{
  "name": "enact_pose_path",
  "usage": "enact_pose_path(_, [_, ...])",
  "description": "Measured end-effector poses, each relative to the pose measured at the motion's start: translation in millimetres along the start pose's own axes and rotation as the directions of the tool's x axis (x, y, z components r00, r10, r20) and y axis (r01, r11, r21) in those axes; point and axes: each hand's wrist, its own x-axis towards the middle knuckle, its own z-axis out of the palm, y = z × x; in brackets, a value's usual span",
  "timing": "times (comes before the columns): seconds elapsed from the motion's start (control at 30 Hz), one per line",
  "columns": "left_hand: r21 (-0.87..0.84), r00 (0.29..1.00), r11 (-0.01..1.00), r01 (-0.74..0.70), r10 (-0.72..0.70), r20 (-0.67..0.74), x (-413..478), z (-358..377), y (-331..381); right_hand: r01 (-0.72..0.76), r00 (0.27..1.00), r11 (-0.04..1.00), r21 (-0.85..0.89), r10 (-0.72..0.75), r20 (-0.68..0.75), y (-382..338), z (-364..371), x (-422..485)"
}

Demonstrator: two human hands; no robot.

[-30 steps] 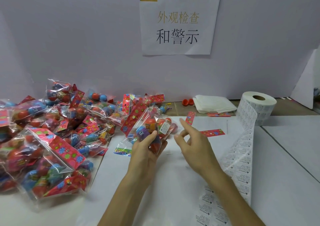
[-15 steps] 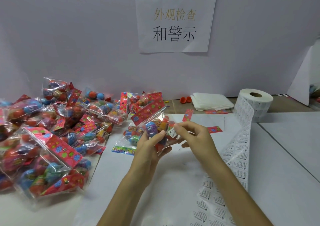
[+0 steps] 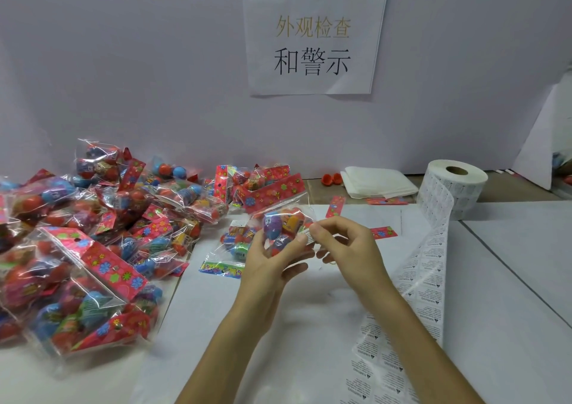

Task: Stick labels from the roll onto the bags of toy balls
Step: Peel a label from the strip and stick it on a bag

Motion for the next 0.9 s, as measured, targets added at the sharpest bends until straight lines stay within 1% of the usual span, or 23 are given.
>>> enact_pose_path(0.17, [0.02, 0.995, 0.999, -0.035, 0.037, -0.09, 4.6, -4.9, -2.1, 0.031, 0.999, 1.0, -0.001, -0.031, 0.033, 0.6, 4.4, -1.1])
enact_pose_path(0.37, [-0.023, 0.992, 0.999, -0.039, 0.036, -0.125, 7.0, -8.0, -4.4, 0.014, 0.994, 1.0, 0.004, -0.014, 0.111, -0.8, 4.2, -1.1])
enact_pose_path(0.47, [0.002, 0.992, 0.999, -0.054, 0.053, -0.114, 6.6, -7.2, -5.0, 0.003, 0.996, 1.0, 0.007, -0.004, 0.094, -1.0, 3.9, -0.9])
enact_pose_path(0.6, [0.088, 0.99, 0.994, -0.071, 0.081, -0.115, 6.1, -4.9, -6.2, 0.003, 1.0, 1.0, -0.017, -0.003, 0.03, -0.8, 3.9, -1.2])
enact_pose_path(0.7, [0.126, 0.992, 0.99, -0.069, 0.082, -0.099, 5.0, -3.5, -6.6, 0.002, 1.0, 1.0, -0.025, -0.002, 0.013, -0.9, 3.3, -1.0])
enact_pose_path(0.8, [0.138, 0.993, 0.988, -0.074, 0.085, -0.076, 4.3, -2.9, -6.1, -0.008, 1.0, 1.0, -0.014, 0.008, 0.01, -1.4, 3.1, -0.7])
enact_pose_path(0.9, [0.117, 0.993, 0.99, -0.072, 0.083, -0.088, 5.5, -3.3, -6.3, -0.005, 1.0, 1.0, -0.015, 0.005, 0.027, -1.3, 3.4, -0.9])
